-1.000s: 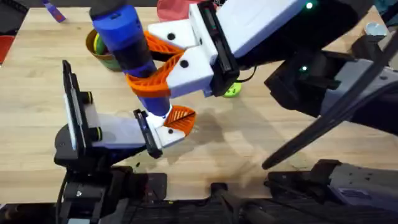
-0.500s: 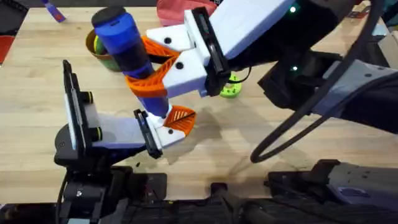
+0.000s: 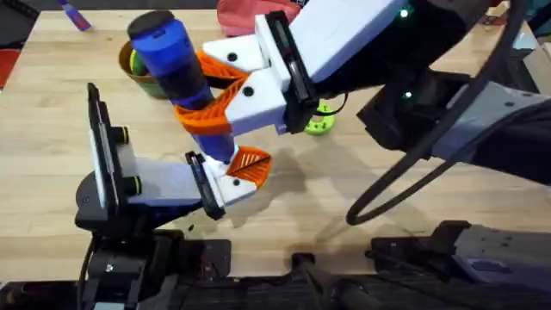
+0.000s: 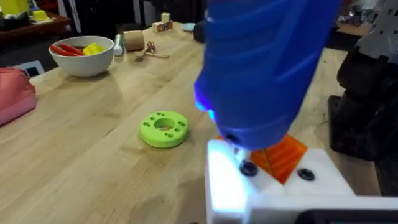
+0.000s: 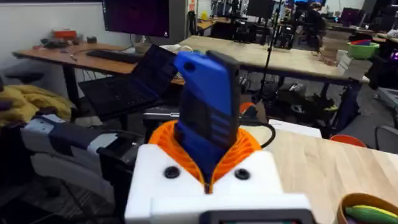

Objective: Pick up the gripper from the table and insert it into the empty holder that is missing its gripper. Then pick up a screw, insert it into the mounting hole, and use the screwdriver to tighten it. Finally, clean up the table by picking up the vegetable and placing it into the bucket.

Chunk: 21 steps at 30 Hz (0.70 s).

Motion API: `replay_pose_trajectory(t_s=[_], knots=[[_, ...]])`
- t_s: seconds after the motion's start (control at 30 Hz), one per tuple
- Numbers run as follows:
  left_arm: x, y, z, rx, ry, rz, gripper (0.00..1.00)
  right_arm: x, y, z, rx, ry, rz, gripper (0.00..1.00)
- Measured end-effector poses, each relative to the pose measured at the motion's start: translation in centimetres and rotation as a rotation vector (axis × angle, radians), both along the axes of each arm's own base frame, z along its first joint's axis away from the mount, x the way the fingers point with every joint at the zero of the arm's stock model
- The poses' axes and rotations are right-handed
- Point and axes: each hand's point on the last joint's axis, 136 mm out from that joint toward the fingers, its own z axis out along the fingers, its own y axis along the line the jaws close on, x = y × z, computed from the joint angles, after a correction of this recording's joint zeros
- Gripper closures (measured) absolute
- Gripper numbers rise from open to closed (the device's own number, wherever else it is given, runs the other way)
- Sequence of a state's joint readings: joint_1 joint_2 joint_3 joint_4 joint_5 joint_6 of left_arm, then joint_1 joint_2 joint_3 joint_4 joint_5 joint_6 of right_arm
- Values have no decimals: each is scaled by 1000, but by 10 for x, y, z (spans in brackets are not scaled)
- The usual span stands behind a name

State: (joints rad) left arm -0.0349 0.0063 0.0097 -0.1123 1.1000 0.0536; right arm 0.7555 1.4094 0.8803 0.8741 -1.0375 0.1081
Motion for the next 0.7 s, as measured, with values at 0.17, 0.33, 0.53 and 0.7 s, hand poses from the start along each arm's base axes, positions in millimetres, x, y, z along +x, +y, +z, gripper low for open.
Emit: replay_pose_trajectory(t_s=[0.17,0.33,0.53,0.7], knots=[[0,0,0,0,0,0,993,0,0,2,7,-5,1,980],[0,0,0,0,0,0,993,-6,-5,22,93,-79,5,980],[0,0,0,0,0,0,993,-9,-7,25,95,-52,24,980],[0,0,0,0,0,0,993,-10,-7,21,65,-4,43,980]])
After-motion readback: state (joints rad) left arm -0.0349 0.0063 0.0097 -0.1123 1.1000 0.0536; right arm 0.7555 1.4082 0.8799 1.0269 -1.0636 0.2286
